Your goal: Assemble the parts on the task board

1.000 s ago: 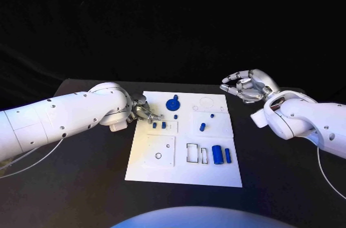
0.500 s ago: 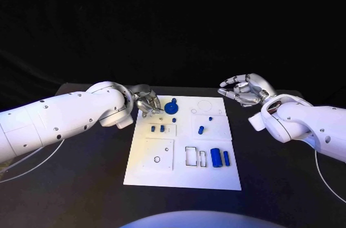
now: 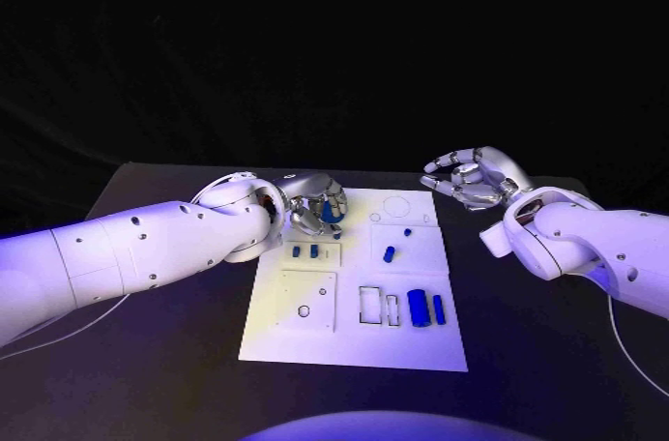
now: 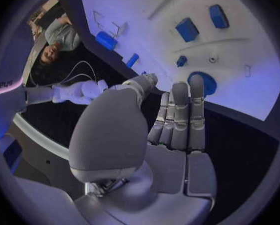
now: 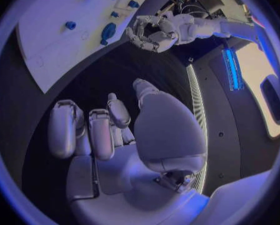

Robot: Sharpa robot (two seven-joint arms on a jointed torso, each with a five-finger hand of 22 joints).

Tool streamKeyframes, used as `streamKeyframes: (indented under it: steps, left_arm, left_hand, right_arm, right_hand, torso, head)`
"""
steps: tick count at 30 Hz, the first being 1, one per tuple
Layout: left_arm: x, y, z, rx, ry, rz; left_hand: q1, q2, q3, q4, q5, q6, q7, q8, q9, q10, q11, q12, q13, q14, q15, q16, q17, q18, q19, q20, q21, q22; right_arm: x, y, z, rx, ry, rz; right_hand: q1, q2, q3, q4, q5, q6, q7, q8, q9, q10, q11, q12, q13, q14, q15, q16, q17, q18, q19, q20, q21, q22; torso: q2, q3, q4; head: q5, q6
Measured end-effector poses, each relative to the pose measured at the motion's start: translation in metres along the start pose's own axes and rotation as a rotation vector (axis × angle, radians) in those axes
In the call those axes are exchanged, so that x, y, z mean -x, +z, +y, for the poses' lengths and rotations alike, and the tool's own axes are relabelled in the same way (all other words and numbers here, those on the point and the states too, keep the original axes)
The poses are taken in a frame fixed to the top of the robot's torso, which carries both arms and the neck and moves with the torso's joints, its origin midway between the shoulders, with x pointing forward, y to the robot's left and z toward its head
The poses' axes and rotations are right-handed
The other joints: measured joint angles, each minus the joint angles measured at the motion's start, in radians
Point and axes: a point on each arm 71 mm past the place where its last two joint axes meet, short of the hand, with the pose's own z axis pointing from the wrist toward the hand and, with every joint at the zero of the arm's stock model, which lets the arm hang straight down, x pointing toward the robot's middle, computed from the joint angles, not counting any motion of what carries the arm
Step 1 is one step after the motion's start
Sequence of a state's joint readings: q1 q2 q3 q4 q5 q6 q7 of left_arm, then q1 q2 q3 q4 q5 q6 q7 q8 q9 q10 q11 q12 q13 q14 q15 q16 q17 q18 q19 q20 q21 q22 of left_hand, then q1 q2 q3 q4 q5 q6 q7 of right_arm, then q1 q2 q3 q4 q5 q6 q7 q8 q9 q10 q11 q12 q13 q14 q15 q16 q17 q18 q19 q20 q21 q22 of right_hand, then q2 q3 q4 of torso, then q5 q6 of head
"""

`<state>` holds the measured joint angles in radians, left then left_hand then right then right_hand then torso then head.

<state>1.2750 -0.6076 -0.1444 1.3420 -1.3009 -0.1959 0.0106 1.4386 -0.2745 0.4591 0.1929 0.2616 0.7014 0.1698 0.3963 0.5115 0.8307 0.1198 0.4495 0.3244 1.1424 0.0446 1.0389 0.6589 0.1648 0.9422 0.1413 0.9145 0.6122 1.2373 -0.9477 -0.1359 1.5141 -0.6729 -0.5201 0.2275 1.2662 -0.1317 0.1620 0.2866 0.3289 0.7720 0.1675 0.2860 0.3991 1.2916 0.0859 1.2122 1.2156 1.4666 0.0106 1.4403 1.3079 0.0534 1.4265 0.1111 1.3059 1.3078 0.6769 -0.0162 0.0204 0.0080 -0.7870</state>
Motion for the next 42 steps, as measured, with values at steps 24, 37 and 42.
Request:
streamKeyframes:
  steps: [24, 37, 42]
  left_arm:
    - [-0.015, 0.02, 0.001, -0.003, 0.267, 0.102]
    - [-0.017, 0.023, 0.0, -0.002, 0.286, 0.112]
    - [-0.02, 0.023, 0.0, -0.001, 0.285, 0.115]
  left_hand:
    - [0.042, 0.016, 0.058, -0.025, 0.0, 0.159, -0.01, -0.058, -0.133, 0.117, -0.008, -0.07, -0.142, 0.15, -0.011, 0.242, 0.177, 0.0, 0.098, -0.009, 0.178, 0.176]
    - [0.036, 0.01, 0.088, -0.037, 0.0, 0.175, -0.015, -0.074, -0.153, 0.153, -0.02, -0.079, -0.159, 0.18, -0.016, 0.28, 0.223, -0.001, 0.136, -0.015, 0.235, 0.249]
    - [0.036, 0.01, 0.088, -0.037, 0.0, 0.175, -0.015, -0.074, -0.155, 0.153, -0.02, -0.084, -0.162, 0.187, -0.016, 0.284, 0.228, -0.001, 0.137, -0.016, 0.241, 0.259]
  right_arm:
    - [-0.002, 0.0, 0.002, 0.008, -0.003, 0.004]
    - [-0.003, -0.001, 0.003, 0.013, -0.003, 0.004]
    - [-0.003, 0.0, 0.003, 0.015, -0.003, 0.004]
  right_hand:
    - [0.0, 0.0, 0.0, 0.0, 0.0, 0.0, 0.0, 0.0, -0.001, -0.004, -0.004, 0.0, 0.0, 0.0, 0.0, 0.0, 0.0, 0.0, 0.0, 0.0, 0.0, 0.0]
    - [0.0, 0.0, 0.003, -0.003, 0.0, 0.0, 0.0, 0.004, -0.001, -0.004, -0.004, 0.0, 0.0, 0.0, 0.0, 0.0, 0.0, 0.0, 0.0, 0.0, 0.0, 0.0]
    - [0.0, 0.0, 0.003, -0.003, 0.0, 0.0, 0.0, 0.004, -0.001, -0.004, -0.004, 0.0, 0.0, 0.0, 0.0, 0.0, 0.0, 0.0, 0.0, 0.0, 0.0, -0.001]
  torso:
    - [0.0, 0.0011, -0.0008]
    - [-0.001, 0.0001, 0.0003]
    - [-0.001, 0.0, -0.0007]
  head:
    - [-0.005, -0.003]
    - [-0.008, -0.008]
    - [-0.012, -0.01]
